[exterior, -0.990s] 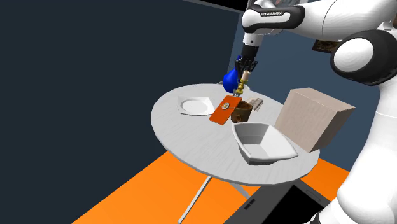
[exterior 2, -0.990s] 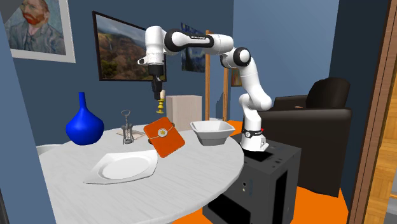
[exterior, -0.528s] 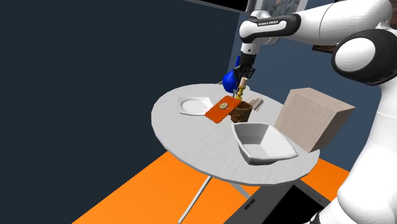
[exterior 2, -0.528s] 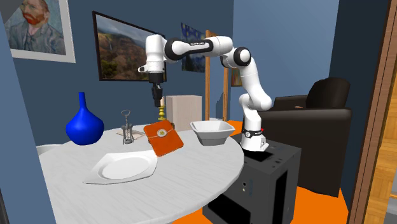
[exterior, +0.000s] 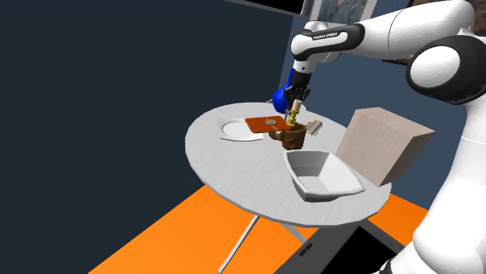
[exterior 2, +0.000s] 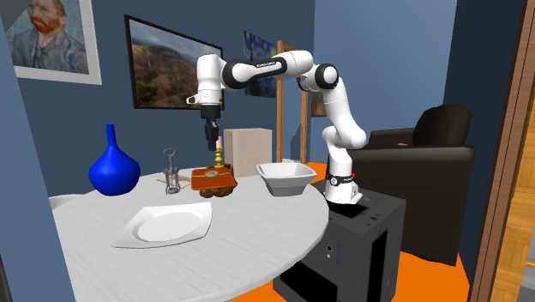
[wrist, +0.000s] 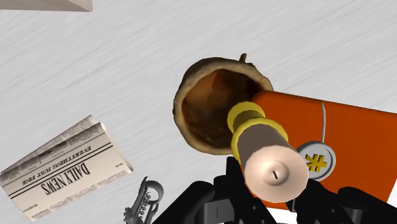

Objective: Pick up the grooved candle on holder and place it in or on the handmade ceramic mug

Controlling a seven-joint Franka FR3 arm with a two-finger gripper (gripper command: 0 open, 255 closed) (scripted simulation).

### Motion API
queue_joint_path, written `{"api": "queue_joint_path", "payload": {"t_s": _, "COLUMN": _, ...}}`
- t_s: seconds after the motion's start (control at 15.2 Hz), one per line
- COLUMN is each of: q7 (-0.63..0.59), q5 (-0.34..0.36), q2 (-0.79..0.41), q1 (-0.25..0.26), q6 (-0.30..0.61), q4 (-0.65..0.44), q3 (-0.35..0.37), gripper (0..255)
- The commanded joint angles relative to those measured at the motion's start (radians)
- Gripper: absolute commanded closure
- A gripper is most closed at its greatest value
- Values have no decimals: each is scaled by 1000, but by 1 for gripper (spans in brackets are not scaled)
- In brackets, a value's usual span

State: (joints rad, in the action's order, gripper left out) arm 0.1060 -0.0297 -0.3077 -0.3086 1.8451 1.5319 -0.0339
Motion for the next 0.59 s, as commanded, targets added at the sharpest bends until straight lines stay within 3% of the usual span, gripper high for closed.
{"api": "queue_joint_path", "payload": {"t_s": 0.0, "q7": 0, "q5": 0, "q2": -2, "q1": 0, "q6": 3, "q4": 12, "q3": 0, "gripper": 255}}
{"api": "queue_joint_path", "payload": {"t_s": 0.26, "q7": 0, "q5": 0, "q2": -2, "q1": 0, "q6": 3, "q4": 12, "q3": 0, "gripper": 255}}
{"api": "queue_joint_path", "payload": {"t_s": 0.33, "q7": -1, "q5": 0, "q2": -6, "q1": 1, "q6": 1, "q4": 6, "q3": 0, "gripper": 0}}
{"api": "queue_joint_path", "payload": {"t_s": 0.53, "q7": -1, "q5": 0, "q2": -6, "q1": 0, "q6": -1, "q4": 4, "q3": 0, "gripper": 0}}
